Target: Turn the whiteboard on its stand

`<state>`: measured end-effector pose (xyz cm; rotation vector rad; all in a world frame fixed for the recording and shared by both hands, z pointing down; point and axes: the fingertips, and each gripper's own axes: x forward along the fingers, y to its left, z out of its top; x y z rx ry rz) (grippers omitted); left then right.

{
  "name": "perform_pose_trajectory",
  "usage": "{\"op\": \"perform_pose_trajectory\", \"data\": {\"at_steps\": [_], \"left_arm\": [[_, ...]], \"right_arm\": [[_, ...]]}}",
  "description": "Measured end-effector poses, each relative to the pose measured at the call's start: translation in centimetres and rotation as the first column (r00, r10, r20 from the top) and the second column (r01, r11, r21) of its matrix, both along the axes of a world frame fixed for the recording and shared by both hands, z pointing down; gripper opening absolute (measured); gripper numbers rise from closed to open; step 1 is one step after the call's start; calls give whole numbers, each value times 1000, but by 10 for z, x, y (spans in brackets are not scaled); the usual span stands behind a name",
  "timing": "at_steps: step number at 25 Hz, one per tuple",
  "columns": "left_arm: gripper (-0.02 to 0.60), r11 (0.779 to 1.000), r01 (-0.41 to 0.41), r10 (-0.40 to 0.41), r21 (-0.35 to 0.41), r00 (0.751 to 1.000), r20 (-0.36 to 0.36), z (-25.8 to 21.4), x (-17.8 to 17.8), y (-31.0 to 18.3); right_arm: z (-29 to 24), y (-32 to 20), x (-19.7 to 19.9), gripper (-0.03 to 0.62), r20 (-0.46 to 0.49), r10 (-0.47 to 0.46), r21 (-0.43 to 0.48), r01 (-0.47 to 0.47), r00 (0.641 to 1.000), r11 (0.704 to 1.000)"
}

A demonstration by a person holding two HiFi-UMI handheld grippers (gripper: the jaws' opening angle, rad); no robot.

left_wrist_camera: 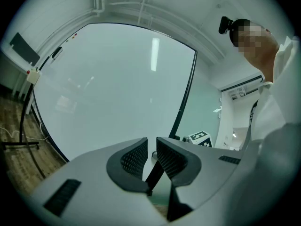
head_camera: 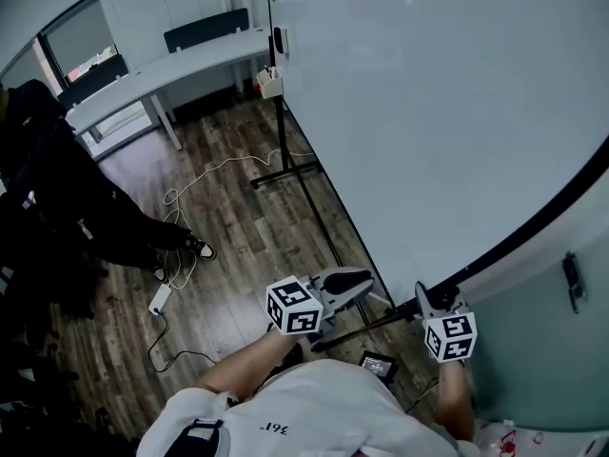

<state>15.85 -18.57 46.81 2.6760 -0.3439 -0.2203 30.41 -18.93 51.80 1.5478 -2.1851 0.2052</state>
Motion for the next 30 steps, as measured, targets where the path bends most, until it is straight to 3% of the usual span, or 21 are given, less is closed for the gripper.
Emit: {"op": "perform_pose_trajectory", "data": {"at_steps": [19,30], "left_arm": [[48,998,62,-62,-9,998,20,11,-17,-23],[48,998,65,-65,-21,998,12,11,-16,-22]], "right_arm": [[7,-46,49,153,-24,-45,-28,45,999,999],[4,-42,52,158,-9,-34,0,34,999,999]]}}
